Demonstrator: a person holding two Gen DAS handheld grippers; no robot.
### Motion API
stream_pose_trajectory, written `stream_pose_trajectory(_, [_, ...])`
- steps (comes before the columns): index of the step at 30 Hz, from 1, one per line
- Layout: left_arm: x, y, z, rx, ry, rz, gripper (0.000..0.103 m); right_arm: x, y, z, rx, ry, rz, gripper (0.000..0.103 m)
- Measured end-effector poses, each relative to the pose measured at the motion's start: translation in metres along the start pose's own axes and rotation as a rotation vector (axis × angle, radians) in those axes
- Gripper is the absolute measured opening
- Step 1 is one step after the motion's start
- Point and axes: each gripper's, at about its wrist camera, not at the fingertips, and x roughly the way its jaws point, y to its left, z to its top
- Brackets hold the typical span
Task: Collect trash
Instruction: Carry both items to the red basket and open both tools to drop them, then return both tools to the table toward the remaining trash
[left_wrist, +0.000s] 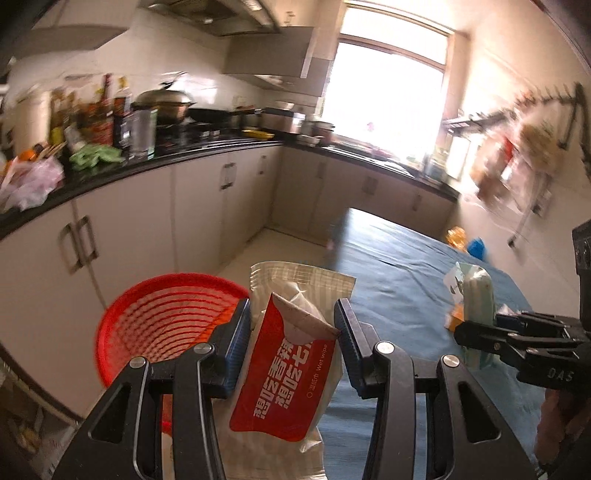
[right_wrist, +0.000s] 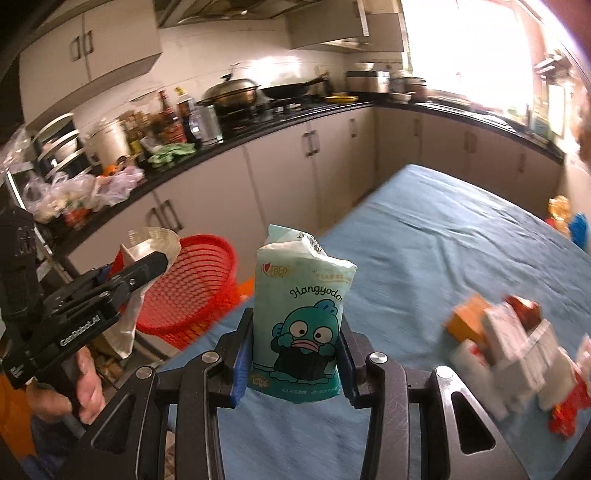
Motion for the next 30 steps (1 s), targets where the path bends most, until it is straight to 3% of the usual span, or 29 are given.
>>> stream_pose_trajectory(9, [0.010,0.060,-0.008,-0.123,0.031,0.077,0.044,0.070,0.057,0.032,-0.029,0.090,0.138,0.044])
stream_pose_trajectory(20, [0.029,0.091,-0.009,-0.177,0.041,0.119,0.045,0.143,0.088,0.048,0.007,0.185,0.215,0.050])
stream_pose_trajectory(21, [0.029,0.093,-0.009,-0.182,0.036,0.119,0.045,0.146,0.089,0.048,0.012,0.191,0.221,0.052])
stream_pose_trajectory(24, [0.026,0.100,-0.009,-0.204,0.023,0.120,0.060,0.156,0.089,0.049,0.045,0.205,0.252,0.061])
stream_pose_trajectory(30, [0.018,0.103,-0.010,-0.223,0.009,0.113,0.061,0.148,0.081,0.046,0.077,0.188,0.262,0.061])
